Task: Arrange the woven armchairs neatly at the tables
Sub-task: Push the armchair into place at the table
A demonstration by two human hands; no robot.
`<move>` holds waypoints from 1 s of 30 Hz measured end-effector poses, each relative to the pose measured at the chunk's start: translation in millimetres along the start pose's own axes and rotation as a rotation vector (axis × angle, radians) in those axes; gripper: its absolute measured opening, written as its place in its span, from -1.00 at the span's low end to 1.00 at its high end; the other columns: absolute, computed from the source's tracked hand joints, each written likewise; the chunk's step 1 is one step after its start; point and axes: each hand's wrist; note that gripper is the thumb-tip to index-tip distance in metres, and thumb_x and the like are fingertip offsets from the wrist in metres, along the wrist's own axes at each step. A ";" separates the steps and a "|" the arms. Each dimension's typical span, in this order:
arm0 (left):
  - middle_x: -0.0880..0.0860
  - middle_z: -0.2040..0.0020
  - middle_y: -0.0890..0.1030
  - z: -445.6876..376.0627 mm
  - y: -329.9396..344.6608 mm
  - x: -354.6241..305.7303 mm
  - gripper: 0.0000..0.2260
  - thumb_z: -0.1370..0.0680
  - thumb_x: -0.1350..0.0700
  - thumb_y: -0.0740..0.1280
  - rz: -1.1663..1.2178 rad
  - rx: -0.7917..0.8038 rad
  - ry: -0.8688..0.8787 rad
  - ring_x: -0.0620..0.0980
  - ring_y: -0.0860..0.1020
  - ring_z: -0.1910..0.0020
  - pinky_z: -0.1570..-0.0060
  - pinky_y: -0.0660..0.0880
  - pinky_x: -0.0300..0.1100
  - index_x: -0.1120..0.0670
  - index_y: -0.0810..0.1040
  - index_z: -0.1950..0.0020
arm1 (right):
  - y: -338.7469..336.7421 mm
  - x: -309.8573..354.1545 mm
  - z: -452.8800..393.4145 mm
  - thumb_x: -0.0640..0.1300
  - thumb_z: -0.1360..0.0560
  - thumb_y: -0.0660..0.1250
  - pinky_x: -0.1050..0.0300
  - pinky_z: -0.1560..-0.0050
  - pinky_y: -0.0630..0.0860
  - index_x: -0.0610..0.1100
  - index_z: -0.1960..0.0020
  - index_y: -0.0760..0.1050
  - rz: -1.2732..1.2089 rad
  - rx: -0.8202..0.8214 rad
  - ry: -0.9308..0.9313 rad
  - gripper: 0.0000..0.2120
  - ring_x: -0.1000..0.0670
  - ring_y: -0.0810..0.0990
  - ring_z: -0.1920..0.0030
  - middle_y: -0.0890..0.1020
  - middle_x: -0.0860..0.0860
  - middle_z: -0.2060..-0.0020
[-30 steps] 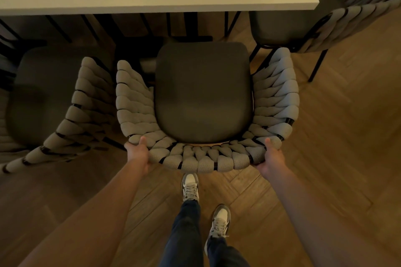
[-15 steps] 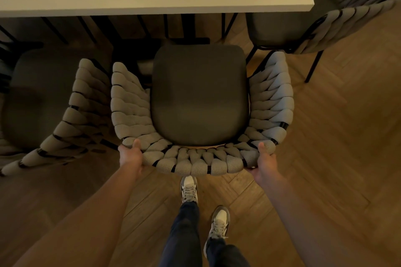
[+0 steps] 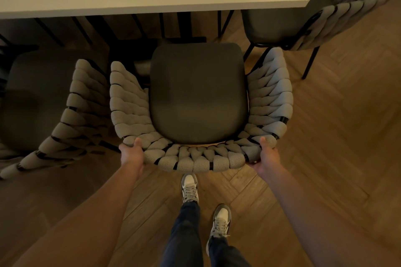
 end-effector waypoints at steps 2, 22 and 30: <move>0.15 -0.44 0.38 -1.0 -0.4 1.1 -0.52 -0.66 -0.05 0.22 -0.001 0.005 0.002 0.24 0.46 -0.33 -0.22 0.49 0.28 0.00 0.16 -0.53 | 0.6 -0.2 -0.2 -0.07 -0.63 0.26 -0.31 -0.04 0.51 -0.11 -0.45 0.22 0.002 -0.001 -0.005 -0.56 -0.25 0.54 -0.23 0.48 -0.17 -0.34; 0.13 -0.44 0.38 -2.1 -7.4 2.2 -0.53 -0.66 -0.02 0.24 0.055 0.066 -0.014 0.24 0.48 -0.31 -0.12 0.53 0.34 -0.03 0.17 -0.52 | 0.7 -5.2 -0.6 -0.06 -0.62 0.28 -0.31 -0.03 0.51 -0.08 -0.47 0.25 0.005 -0.021 -0.024 -0.54 -0.27 0.52 -0.27 0.47 -0.18 -0.36; 0.11 -0.43 0.40 -1.4 -8.7 1.4 -0.51 -0.65 -0.02 0.26 0.062 0.071 -0.014 0.23 0.48 -0.32 -0.14 0.51 0.35 -0.03 0.17 -0.53 | 0.6 -4.2 1.7 -0.06 -0.62 0.29 -0.31 -0.04 0.50 -0.05 -0.50 0.22 0.006 -0.034 -0.021 -0.50 -0.28 0.51 -0.28 0.45 -0.18 -0.37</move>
Point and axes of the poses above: each hand's wrist, its own z-axis away from the middle knuckle, its own y-axis out of the palm, x = y × z
